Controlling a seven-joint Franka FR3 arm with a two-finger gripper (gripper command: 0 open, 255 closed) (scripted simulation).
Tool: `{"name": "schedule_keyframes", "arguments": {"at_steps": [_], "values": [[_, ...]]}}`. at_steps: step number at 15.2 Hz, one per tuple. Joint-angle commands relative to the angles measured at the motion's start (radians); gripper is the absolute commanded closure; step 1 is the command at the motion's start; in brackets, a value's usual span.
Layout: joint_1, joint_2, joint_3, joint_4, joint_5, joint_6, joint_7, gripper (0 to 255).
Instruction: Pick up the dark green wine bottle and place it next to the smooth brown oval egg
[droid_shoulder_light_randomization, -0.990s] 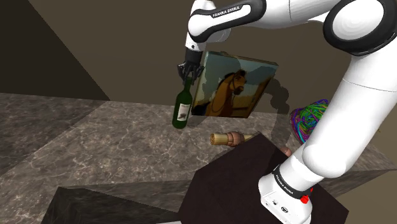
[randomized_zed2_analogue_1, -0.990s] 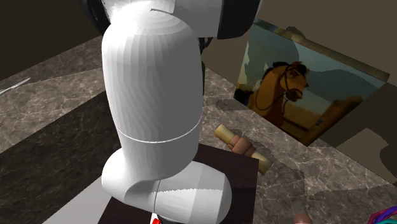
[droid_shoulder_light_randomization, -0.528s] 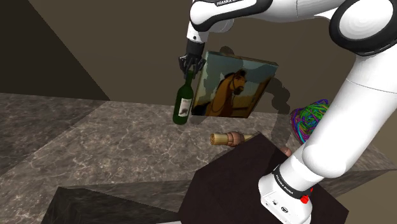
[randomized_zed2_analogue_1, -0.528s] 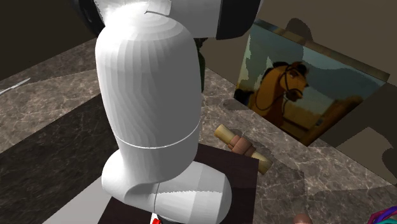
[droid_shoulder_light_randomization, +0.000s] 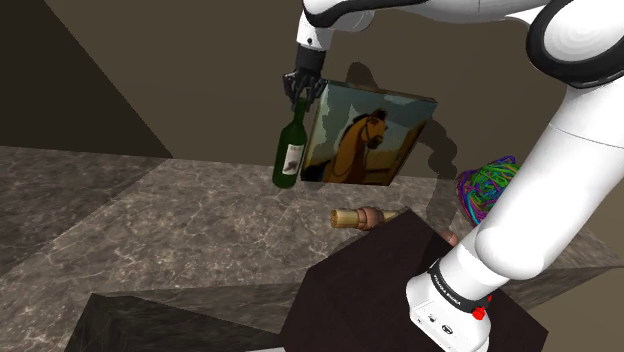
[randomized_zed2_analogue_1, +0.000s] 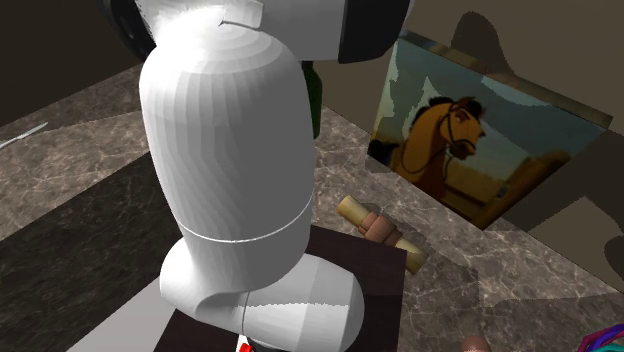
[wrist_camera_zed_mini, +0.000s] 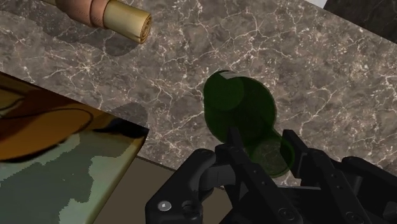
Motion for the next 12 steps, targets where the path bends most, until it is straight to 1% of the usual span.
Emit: {"name": "schedule_keyframes", "arguments": {"at_steps": [1, 12], "values": [[-0.001, -0.006, -0.001, 0.021, 0.001, -0.027, 0.000, 255], [-0.001, -0.018, 0.000, 0.154, 0.001, -0.171, 0.007, 255]]}}
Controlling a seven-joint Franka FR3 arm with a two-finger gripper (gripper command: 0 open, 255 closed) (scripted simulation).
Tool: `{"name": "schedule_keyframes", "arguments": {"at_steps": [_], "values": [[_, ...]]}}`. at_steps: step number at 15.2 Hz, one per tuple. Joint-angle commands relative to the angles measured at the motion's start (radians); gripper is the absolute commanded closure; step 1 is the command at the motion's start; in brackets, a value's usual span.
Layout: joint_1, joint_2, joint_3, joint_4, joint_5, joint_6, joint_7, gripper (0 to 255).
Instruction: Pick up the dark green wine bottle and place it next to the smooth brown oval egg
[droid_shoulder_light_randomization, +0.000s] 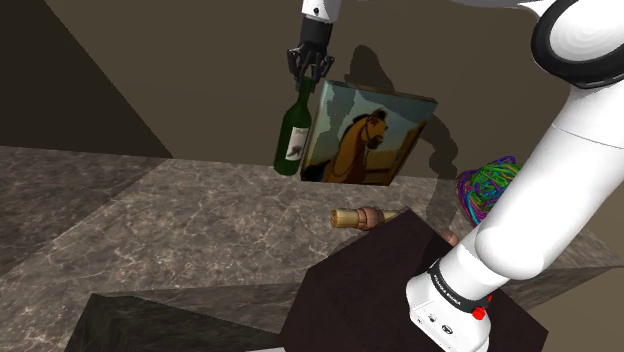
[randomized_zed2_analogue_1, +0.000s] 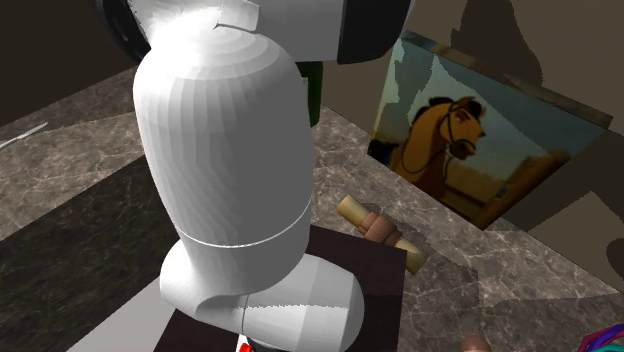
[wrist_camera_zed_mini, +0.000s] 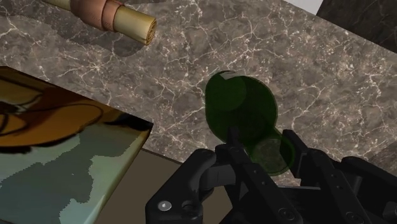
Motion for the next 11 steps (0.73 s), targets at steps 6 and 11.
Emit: {"name": "schedule_keyframes", "arguments": {"at_steps": [6, 11], "values": [[0.001, 0.006, 0.001, 0.104, -0.001, -0.098, 0.006, 255], [0.003, 0.018, 0.002, 0.189, -0.003, -0.170, 0.011, 255]]}}
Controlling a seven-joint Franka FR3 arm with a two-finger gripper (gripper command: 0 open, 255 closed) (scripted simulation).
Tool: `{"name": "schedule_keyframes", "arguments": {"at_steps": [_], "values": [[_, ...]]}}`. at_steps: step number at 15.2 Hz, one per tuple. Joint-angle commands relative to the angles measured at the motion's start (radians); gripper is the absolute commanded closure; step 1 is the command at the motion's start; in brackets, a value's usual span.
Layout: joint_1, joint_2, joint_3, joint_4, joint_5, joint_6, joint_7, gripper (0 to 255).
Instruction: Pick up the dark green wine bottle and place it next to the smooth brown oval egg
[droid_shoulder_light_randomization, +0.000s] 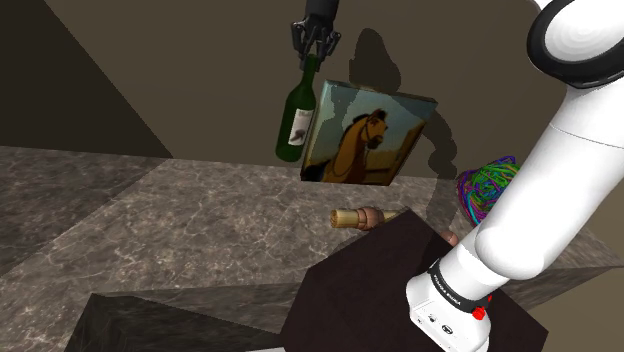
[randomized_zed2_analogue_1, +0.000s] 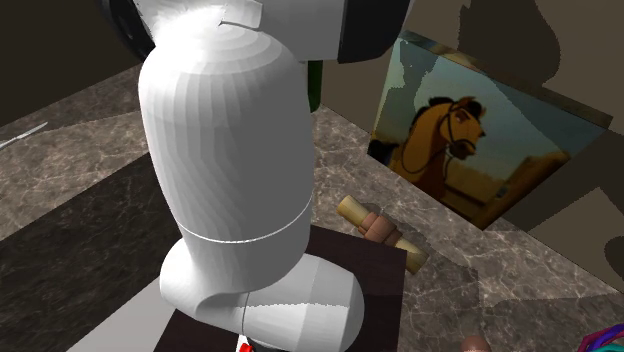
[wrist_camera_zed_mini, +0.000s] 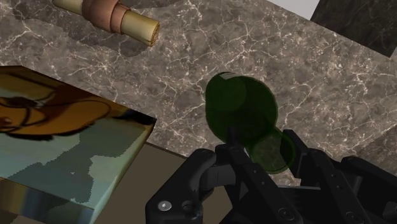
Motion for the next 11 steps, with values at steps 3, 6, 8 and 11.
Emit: {"name": "schedule_keyframes", "arguments": {"at_steps": [3, 6, 8, 11], "values": [[0.002, 0.014, 0.001, 0.075, -0.002, -0.061, 0.005, 255], [0.004, 0.029, 0.002, 0.137, -0.004, -0.108, 0.009, 255], [0.006, 0.041, 0.002, 0.182, -0.006, -0.140, 0.012, 255], [0.009, 0.064, 0.003, 0.256, -0.009, -0.192, 0.017, 255]]}}
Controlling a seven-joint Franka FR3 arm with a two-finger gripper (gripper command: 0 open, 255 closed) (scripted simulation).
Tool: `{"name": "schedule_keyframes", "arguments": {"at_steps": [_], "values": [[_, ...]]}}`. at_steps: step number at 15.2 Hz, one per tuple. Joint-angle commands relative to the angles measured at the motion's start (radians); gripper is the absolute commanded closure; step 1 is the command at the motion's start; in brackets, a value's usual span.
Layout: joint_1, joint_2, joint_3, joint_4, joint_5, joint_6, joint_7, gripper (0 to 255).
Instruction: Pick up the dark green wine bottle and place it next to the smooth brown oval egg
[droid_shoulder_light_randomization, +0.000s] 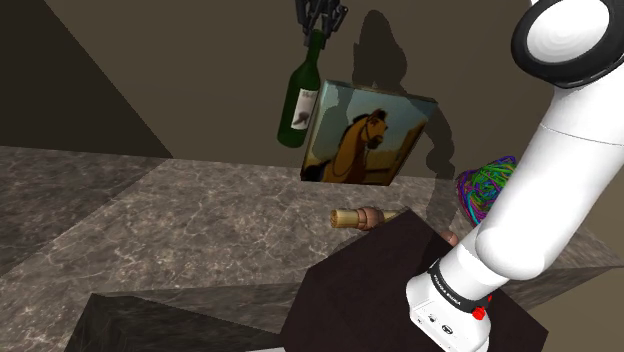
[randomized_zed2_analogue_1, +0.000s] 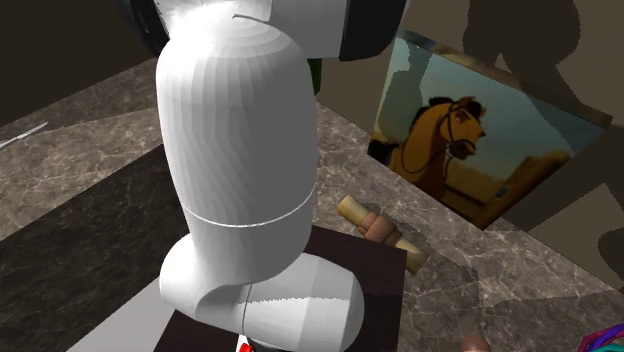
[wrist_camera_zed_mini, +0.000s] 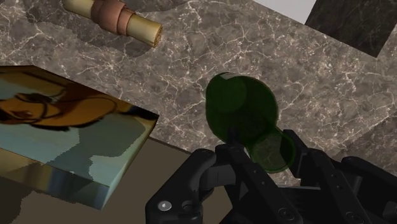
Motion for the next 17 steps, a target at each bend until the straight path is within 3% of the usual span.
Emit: {"name": "schedule_keyframes", "arguments": {"at_steps": [1, 4, 10, 17], "values": [[0.002, 0.016, 0.000, 0.054, -0.002, -0.038, 0.003, 255], [0.007, 0.046, 0.002, 0.138, -0.007, -0.092, 0.008, 255], [-0.085, -0.155, -0.046, -0.135, 0.019, -0.026, -0.124, 255], [-0.166, -0.315, -0.124, -0.328, 0.017, -0.001, -0.284, 255]]}}
